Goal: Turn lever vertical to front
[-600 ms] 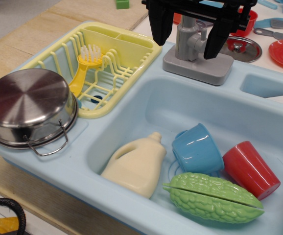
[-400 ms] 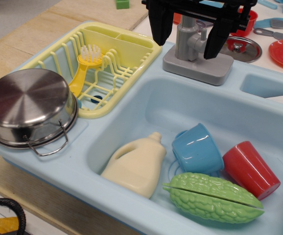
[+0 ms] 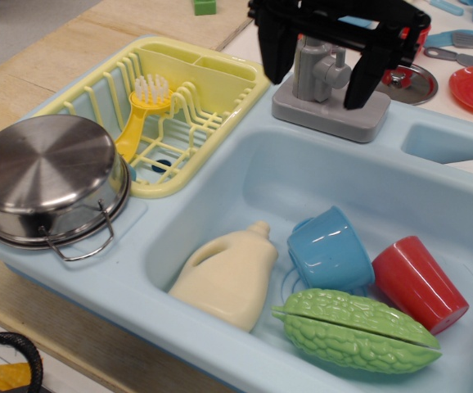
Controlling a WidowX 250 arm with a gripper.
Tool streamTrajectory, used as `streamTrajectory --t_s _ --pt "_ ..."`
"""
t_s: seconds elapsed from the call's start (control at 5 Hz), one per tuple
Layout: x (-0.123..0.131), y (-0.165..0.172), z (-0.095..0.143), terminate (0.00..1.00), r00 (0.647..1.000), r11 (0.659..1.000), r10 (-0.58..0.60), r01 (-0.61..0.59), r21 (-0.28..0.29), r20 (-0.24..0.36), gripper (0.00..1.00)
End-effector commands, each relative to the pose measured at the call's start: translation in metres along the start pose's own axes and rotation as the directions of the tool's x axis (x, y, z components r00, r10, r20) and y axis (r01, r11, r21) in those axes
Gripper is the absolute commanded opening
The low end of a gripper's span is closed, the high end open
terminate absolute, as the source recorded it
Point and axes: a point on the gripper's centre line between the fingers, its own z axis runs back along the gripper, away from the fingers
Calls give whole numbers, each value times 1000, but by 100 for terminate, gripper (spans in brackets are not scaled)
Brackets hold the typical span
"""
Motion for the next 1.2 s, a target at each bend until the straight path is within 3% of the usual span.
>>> streamTrajectory --t_s 0.0,0.4,0.6,1.0 --pt "24 -1 5 0 996 999 -39 41 -27 74 100" --pt "42 -3 -1 0 992 995 -85 88 -39 90 100" --pt "46 -4 -1 0 990 995 -92 96 -39 109 0" --pt "44 -4 -2 0 990 995 -80 85 -43 117 0"
